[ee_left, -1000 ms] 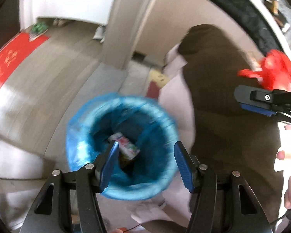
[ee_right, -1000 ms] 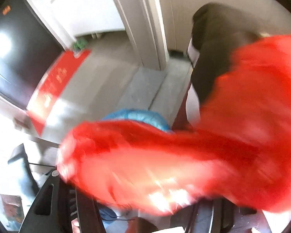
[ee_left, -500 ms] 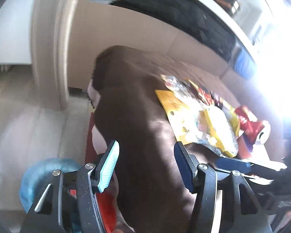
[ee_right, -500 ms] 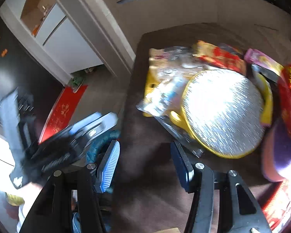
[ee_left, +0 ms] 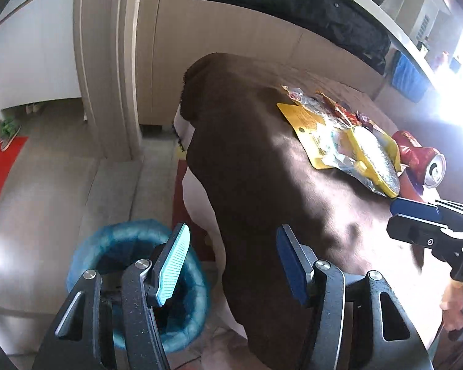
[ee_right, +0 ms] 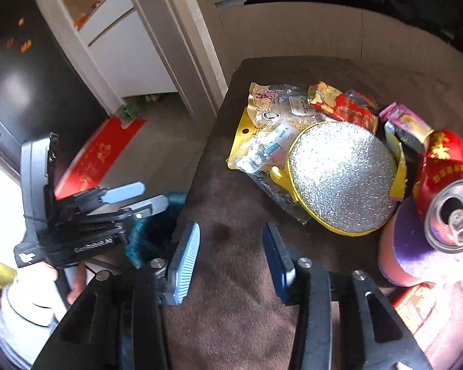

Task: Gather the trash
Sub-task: 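Move both grippers back over the trash pile on the sofa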

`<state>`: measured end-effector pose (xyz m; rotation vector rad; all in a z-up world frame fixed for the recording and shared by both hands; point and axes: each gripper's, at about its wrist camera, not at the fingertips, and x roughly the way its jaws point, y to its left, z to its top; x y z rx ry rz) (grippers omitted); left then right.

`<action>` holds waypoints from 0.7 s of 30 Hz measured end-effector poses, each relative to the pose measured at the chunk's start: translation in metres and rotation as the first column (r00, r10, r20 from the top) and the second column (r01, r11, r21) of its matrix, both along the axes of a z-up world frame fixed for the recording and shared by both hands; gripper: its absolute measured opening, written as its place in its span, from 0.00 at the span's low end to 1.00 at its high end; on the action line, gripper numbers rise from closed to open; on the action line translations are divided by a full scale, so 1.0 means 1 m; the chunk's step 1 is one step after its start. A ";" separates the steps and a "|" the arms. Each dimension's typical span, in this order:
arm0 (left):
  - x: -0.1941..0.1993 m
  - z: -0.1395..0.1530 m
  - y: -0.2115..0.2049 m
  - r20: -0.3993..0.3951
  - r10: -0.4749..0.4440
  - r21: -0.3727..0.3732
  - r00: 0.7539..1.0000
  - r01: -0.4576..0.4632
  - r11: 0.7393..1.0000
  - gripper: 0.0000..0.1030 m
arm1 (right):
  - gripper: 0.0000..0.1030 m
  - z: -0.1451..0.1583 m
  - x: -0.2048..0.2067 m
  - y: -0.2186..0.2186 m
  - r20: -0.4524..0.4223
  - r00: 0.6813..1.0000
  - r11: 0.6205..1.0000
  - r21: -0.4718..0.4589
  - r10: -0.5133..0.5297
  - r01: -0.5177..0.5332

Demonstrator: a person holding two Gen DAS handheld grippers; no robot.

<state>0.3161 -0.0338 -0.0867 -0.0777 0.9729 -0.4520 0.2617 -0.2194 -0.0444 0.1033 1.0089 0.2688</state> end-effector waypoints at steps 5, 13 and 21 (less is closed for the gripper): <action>-0.020 0.012 -0.018 0.034 0.006 0.021 0.999 -0.007 1.000 0.58 | 0.39 0.006 -0.023 -0.007 0.033 0.999 0.997 -0.078 0.018 -0.016; -0.046 0.042 -0.059 0.076 -0.015 -0.002 0.997 0.015 1.000 0.58 | 0.39 0.017 -0.056 -0.044 0.082 0.997 0.974 -0.224 0.002 0.017; -0.037 0.048 -0.111 0.043 -0.056 -0.009 0.998 0.057 0.998 0.57 | 0.38 0.036 -0.073 -0.089 0.113 0.993 0.986 -0.166 -0.013 0.032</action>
